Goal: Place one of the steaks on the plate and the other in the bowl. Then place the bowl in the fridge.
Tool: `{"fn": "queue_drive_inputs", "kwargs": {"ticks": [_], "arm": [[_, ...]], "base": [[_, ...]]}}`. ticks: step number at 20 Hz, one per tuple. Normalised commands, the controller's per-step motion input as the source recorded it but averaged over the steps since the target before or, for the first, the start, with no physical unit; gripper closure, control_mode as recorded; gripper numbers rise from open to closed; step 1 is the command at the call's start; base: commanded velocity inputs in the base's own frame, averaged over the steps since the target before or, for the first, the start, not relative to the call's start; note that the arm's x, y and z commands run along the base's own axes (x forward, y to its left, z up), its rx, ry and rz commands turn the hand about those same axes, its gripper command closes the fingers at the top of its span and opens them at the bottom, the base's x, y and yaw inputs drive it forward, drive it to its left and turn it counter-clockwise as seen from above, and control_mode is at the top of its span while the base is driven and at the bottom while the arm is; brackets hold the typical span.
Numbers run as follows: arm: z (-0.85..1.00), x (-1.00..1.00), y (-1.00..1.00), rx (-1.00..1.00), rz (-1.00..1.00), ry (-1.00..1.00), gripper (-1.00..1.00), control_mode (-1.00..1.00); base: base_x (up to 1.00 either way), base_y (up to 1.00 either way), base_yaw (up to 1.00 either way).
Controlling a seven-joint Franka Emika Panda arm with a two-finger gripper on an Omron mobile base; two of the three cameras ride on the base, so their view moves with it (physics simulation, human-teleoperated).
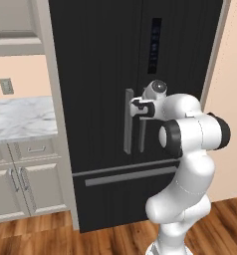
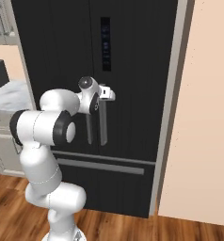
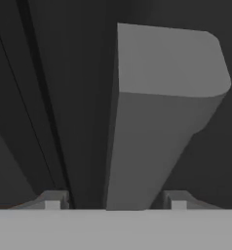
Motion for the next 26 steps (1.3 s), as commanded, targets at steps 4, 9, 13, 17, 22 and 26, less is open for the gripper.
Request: {"fn": "queue_drive_inputs", "kwargs": {"ticks": [4, 9, 13, 17, 22, 26], "arm": [[0.0, 0.01, 0.0, 0.0, 0.0, 0.01, 1.0, -1.0], [0.23, -0.34, -0.14, 0.01, 0.0, 0.03, 1.0, -1.0], [0.58, -0.89, -0.18, 0.05, 0.0, 0.01, 1.0, -1.0], [0.73, -1.0, -0.31, 0.17, 0.08, 0.09, 1.0, -1.0], [0.64, -1.0, -0.7, 0.23, 0.1, 0.07, 1.0, -1.0], [0.35, -1.0, -0.92, 0.26, 0.09, 0.0, 1.0, -1.0]], "base": [[0.0, 0.0, 0.0], [0.0, 0.0, 0.0], [0.0, 0.0, 0.0], [0.0, 0.0, 0.0], [0.0, 0.0, 0.0], [0.0, 0.0, 0.0]]}}
